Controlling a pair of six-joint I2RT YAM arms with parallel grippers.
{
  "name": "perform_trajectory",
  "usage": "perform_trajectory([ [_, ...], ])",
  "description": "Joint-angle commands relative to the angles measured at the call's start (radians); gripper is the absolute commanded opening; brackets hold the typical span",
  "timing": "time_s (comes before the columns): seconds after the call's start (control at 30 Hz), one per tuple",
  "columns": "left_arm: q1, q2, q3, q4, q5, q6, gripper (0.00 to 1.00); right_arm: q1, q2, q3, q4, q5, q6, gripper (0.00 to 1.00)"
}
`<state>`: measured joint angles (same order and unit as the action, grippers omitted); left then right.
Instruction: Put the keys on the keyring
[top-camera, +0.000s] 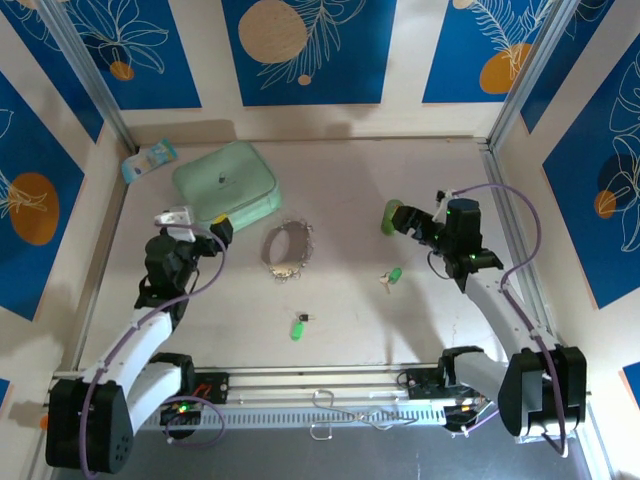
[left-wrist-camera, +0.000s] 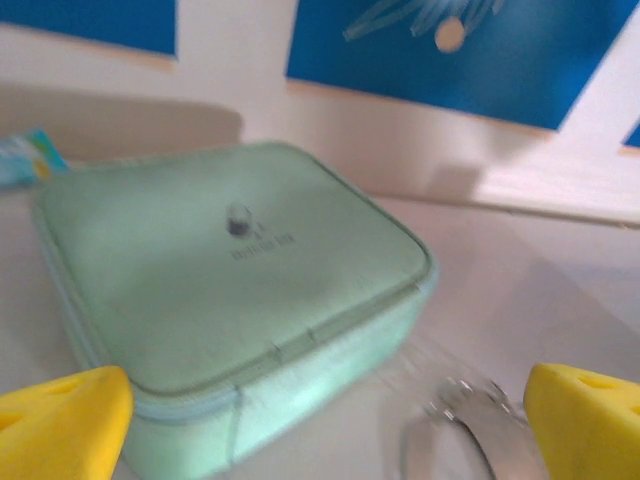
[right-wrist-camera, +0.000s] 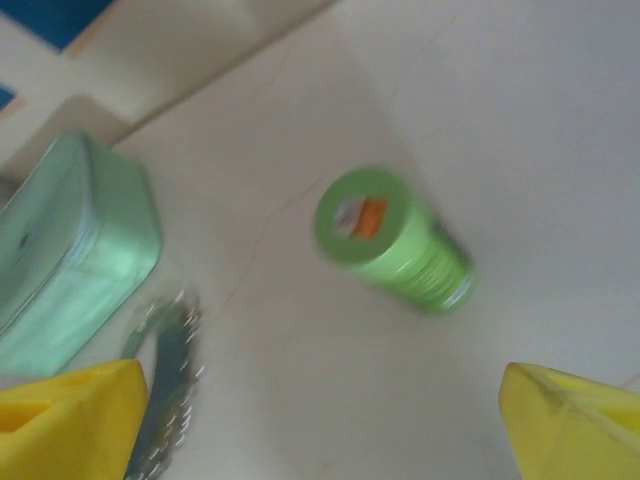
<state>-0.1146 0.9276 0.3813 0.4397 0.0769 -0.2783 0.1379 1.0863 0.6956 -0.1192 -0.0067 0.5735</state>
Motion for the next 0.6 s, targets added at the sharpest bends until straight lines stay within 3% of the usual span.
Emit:
perform_trajectory([
  [0.0, -0.057, -0.007, 0.049, -0.174, 0.096, -0.093, 1.0, 0.12, 0.024, 0.062, -0.167, -0.028, 0.018, 0.92],
  [0.13, -0.242, 0.025, 0.04, -0.251, -0.06, -0.134, 1.0, 0.312, 0.076, 0.097, -0.189, 0.08, -0.113, 0.94],
  [0.23, -0.352, 0.064, 0.042, -0.328, -0.169, -0.201, 1.0, 0.346, 0.159, 0.167, -0.253, 0.025, -0.15, 0.93],
  [0.4, -0.399, 0.121, 0.04, -0.447, -0.175, -0.368, 0.93, 0.403, 0.293, 0.264, -0.316, -0.093, -0.164, 0.82],
  [0.57, -0.401, 0.202, 0.06, -0.465, -0.093, -0.376, 0.84, 0.466, 0.398, 0.313, -0.306, -0.135, -0.127, 0.74],
])
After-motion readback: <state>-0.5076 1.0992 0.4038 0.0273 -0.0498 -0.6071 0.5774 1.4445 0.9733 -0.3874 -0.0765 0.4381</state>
